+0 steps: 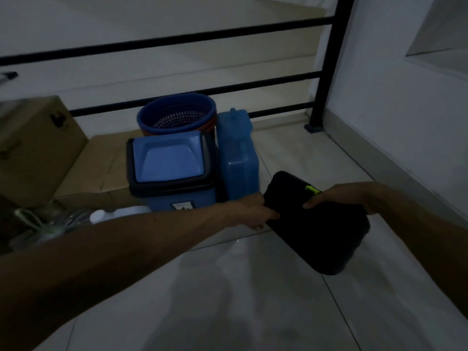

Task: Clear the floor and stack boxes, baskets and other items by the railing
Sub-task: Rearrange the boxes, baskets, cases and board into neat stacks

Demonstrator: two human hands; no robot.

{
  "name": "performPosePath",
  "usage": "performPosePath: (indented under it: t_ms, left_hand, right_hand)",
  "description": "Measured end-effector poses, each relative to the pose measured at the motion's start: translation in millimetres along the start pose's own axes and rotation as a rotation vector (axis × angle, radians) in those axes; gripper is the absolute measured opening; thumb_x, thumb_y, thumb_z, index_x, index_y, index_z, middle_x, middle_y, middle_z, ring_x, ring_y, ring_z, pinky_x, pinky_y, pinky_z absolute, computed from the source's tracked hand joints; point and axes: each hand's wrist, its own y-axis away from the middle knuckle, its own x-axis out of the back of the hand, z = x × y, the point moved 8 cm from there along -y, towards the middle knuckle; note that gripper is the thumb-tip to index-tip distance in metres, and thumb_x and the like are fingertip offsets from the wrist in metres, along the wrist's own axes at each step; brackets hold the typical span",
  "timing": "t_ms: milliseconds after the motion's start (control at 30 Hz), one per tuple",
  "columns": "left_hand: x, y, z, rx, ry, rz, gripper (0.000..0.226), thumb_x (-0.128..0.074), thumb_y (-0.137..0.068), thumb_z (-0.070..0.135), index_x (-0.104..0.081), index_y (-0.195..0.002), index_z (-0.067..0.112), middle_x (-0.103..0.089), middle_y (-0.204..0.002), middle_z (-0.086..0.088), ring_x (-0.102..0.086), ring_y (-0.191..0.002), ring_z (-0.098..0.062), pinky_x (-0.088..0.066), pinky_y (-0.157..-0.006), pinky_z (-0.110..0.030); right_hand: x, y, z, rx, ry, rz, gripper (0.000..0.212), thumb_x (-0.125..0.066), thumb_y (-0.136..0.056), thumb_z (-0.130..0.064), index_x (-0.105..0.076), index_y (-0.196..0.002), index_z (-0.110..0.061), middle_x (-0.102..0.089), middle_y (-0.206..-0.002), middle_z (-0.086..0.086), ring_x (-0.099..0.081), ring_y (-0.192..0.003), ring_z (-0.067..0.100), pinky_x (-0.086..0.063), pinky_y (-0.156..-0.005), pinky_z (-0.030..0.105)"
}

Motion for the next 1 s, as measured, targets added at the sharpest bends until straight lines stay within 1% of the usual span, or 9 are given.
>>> performPosePath:
  t_ms: [67,167,267,400,500,600,700,867,1000]
  left_hand:
    - [11,12,-6,-0.026,-0.147,0.031,0.056,-0.064,-0.095,0.041,-0.036,-0.135,0.016,-0.056,-0.121,-0.008,-0.063,-0.107,-0.023,-0.057,-0.090,-0.034]
    - [24,26,-18,-0.119,-0.325,0.112,0.085,-0.071,-0.088,0.047,-0.022,-0.147,0.010,-0.051,-0.136,-0.011,-0.054,-0.118,-0.024,-0.052,-0.097,-0.035]
    - [30,36,-34,-0.160,-0.354,0.147,0.085,-0.078,-0.079,0.052,-0.033,-0.139,0.013,-0.052,-0.129,-0.010,-0.053,-0.113,-0.023,-0.053,-0.092,-0.037]
    - [39,55,-65,-0.130,-0.410,0.188,0.104,-0.083,-0.068,0.059,-0.026,-0.148,0.025,-0.042,-0.133,-0.009,-0.045,-0.122,-0.025,-0.047,-0.099,-0.035]
    - [52,74,-100,-0.103,-0.412,0.193,0.096,-0.087,-0.062,0.056,-0.039,-0.140,0.025,-0.049,-0.129,-0.008,-0.047,-0.120,-0.025,-0.046,-0.096,-0.033]
    - [71,96,-138,-0.054,-0.382,0.260,0.092,-0.092,-0.059,0.051,-0.047,-0.135,0.021,-0.056,-0.126,-0.005,-0.051,-0.117,-0.021,-0.047,-0.097,-0.033]
    - [82,117,-167,-0.007,-0.477,0.389,0.103,-0.090,-0.060,0.054,-0.041,-0.140,0.013,-0.050,-0.123,-0.008,-0.053,-0.112,-0.024,-0.048,-0.089,-0.034]
    - [84,137,-198,0.070,-0.561,0.500,0.112,-0.085,-0.068,0.054,-0.026,-0.152,0.010,-0.041,-0.134,-0.014,-0.052,-0.114,-0.029,-0.048,-0.087,-0.036]
    - [90,137,-200,0.043,-0.539,0.558,0.106,-0.082,-0.071,0.057,-0.031,-0.151,0.011,-0.044,-0.132,-0.013,-0.055,-0.111,-0.029,-0.052,-0.086,-0.039]
  right_hand:
    - [-7,1,-8,0.001,0.081,-0.038,0.064,-0.086,-0.070,-0.044,-0.069,-0.114,-0.001,-0.076,-0.104,0.016,-0.074,-0.093,0.034,-0.058,-0.089,0.044]
    - [-24,3,-26,0.052,0.279,-0.108,0.066,-0.089,-0.067,-0.042,-0.068,-0.118,-0.005,-0.075,-0.108,0.014,-0.073,-0.098,0.033,-0.057,-0.093,0.048]
    - [-44,9,-49,0.120,0.445,-0.095,0.061,-0.088,-0.070,-0.038,-0.063,-0.120,-0.013,-0.072,-0.112,0.011,-0.073,-0.097,0.029,-0.059,-0.090,0.045]
    - [-86,8,-81,0.216,0.605,-0.136,0.060,-0.090,-0.067,-0.041,-0.062,-0.115,-0.019,-0.070,-0.112,0.005,-0.071,-0.097,0.023,-0.061,-0.085,0.038]
    - [-122,2,-108,0.315,0.664,-0.200,0.061,-0.092,-0.062,-0.043,-0.064,-0.112,-0.024,-0.070,-0.113,0.000,-0.070,-0.099,0.020,-0.060,-0.086,0.036]
    - [-155,0,-136,0.419,0.717,-0.182,0.060,-0.090,-0.067,-0.037,-0.061,-0.118,-0.022,-0.066,-0.117,0.000,-0.065,-0.101,0.015,-0.059,-0.081,0.026]
    - [-184,-9,-158,0.514,0.799,-0.154,0.060,-0.090,-0.066,-0.040,-0.056,-0.112,-0.022,-0.063,-0.114,-0.003,-0.062,-0.100,0.014,-0.057,-0.076,0.030]
    - [-205,-32,-174,0.617,0.835,-0.046,0.078,-0.090,-0.059,-0.048,-0.044,-0.119,-0.028,-0.055,-0.117,-0.005,-0.054,-0.100,0.014,-0.047,-0.066,0.026]
    - [-198,-41,-178,0.612,0.811,0.037,0.097,-0.090,-0.054,-0.056,-0.042,-0.132,-0.023,-0.050,-0.120,-0.001,-0.052,-0.103,0.017,-0.046,-0.069,0.027]
